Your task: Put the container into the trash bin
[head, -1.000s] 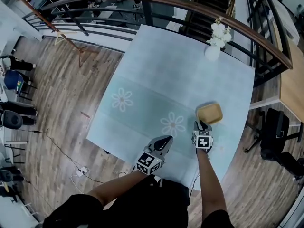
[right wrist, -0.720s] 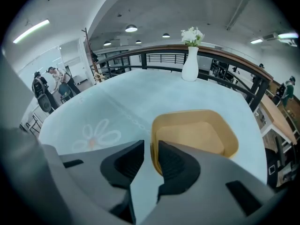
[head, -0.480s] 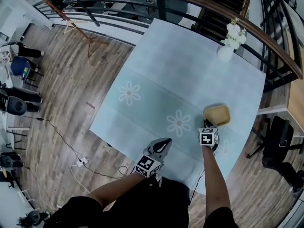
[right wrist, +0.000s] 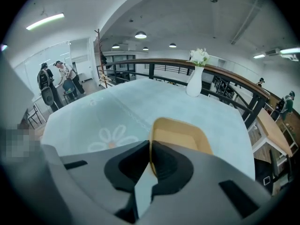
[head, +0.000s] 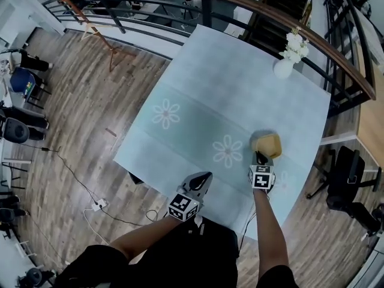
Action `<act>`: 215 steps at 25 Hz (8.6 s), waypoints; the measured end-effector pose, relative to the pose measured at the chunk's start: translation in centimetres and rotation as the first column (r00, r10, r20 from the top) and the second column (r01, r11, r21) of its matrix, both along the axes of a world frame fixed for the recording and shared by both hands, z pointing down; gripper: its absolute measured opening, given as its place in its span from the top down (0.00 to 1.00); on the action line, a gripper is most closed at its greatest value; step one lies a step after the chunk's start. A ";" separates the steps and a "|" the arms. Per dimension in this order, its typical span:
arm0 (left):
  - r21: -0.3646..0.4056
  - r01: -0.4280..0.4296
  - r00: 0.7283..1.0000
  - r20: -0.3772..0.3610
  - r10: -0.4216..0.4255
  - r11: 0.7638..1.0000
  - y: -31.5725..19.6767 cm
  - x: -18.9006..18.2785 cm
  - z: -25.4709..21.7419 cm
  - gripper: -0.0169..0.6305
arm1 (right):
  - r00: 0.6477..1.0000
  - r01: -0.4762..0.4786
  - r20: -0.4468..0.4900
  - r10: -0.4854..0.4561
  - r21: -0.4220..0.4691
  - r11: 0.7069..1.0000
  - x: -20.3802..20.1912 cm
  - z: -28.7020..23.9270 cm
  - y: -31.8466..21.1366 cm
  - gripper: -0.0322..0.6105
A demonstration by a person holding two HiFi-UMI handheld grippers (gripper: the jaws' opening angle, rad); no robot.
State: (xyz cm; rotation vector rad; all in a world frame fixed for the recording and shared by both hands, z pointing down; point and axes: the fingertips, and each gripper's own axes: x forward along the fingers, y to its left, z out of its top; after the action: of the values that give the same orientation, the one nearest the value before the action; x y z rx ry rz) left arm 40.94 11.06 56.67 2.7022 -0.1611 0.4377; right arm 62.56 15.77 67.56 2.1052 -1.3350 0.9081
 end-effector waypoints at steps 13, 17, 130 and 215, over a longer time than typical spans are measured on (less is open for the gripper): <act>-0.015 -0.124 0.990 -0.073 0.122 0.992 1.8 -3.9 -1.3 0.95 | 0.999 -0.020 -0.038 0.024 0.115 0.993 -10.4 -7.5 2.0 0.89; 0.000 -0.123 0.988 -0.089 0.122 0.992 2.5 -5.9 -2.4 0.95 | 1.000 0.003 -0.026 0.001 0.144 0.990 -14.8 -9.1 3.0 0.89; -0.135 0.739 0.670 0.246 -0.700 0.660 -22.4 -64.8 27.9 0.95 | -0.056 0.963 0.092 -0.994 -0.258 -0.078 -76.3 32.9 -25.1 0.89; 0.181 0.252 0.941 -0.273 -0.197 0.951 -7.5 -45.8 -19.3 0.95 | 0.983 0.179 -0.143 -0.114 0.630 0.756 -62.6 -29.6 -8.8 0.88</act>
State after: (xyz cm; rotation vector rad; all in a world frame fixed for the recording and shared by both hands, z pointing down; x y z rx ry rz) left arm -4.81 3.58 37.38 2.8722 -0.4649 0.0049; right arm -0.04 6.96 37.96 2.4314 -1.9270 0.2754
